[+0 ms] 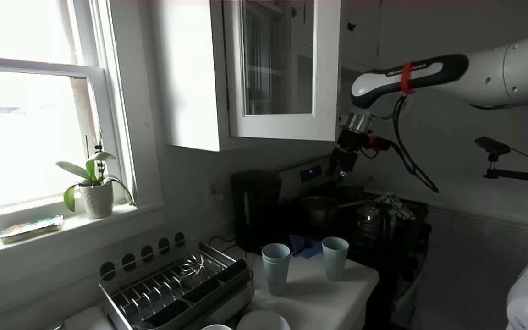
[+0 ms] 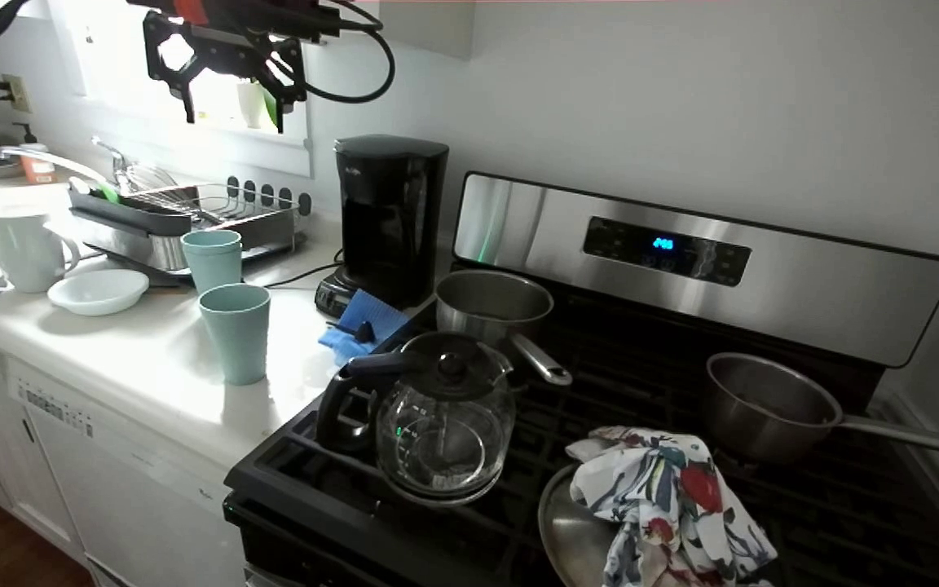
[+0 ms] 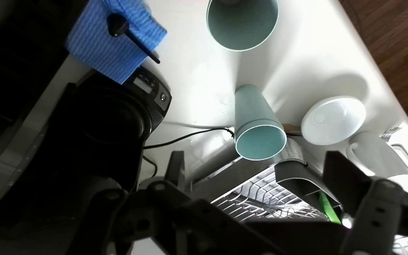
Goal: Open the glass cabinet door, pick up one blue cup and place it on the bottom shelf of the cabinet door
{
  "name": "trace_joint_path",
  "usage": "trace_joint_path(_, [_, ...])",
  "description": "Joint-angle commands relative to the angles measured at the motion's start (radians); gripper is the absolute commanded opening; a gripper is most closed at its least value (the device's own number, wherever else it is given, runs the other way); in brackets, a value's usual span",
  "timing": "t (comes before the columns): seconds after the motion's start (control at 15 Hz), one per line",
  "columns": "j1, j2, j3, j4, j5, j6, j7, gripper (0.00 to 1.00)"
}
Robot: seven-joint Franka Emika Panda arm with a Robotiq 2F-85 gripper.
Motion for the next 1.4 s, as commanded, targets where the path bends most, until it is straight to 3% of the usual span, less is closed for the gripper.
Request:
trace_joint_path(0.0, [0.03,0.01,-0.013,-0.051,-0.032,0.02,0.064,1.0])
trace_joint_path(0.53, [0.025,0.037,0.005,-0.23,-0.1,0.255,0.299,1.0])
trace_joint_path(0.8, [0.038,0.063,0.011,-0.308,-0.149,0.301,0.384,1.0])
trace_joint_path(1.33, [0.04,0.131,-0.004,-0.369,-0.184,0.433,0.406,1.0])
